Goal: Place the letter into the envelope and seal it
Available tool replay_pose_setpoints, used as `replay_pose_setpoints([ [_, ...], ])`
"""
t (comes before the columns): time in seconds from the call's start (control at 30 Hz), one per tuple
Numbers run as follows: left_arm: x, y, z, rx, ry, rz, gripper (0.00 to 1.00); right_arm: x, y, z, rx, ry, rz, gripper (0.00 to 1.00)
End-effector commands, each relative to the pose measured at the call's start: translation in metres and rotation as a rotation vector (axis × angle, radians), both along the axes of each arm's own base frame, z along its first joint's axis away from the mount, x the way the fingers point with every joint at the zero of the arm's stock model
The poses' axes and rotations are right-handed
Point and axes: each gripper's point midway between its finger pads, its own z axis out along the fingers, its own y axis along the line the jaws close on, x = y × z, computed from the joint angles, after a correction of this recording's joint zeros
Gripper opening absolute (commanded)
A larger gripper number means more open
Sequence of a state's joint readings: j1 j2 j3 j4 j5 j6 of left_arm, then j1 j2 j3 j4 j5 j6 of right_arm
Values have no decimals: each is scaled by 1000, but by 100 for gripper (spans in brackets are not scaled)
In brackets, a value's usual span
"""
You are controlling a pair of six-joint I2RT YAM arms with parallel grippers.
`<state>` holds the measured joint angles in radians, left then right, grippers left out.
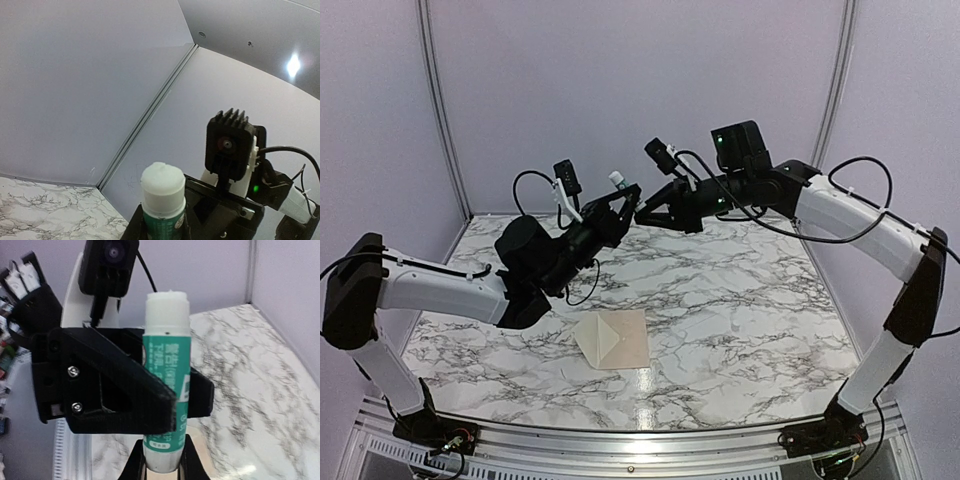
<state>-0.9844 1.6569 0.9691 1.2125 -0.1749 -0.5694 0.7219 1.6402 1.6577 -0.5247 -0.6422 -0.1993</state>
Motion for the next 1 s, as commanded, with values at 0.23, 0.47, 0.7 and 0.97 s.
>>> replay_pose_setpoints([
  [0.23,-7,-3,0,12,-31,-28,0,15,-37,19,254,360,139,39],
  [0.47,-5,8,0,12,-28,23,0,42,-40,-7,59,123,-119,51],
  [0.7,-2,14,-1,4,-16,54,0,30,-20,-9,-62,-55,-151,53],
  [0.97,-2,16,-4,0,-7,56,0,10,4,1,-56,-99,-72,53],
])
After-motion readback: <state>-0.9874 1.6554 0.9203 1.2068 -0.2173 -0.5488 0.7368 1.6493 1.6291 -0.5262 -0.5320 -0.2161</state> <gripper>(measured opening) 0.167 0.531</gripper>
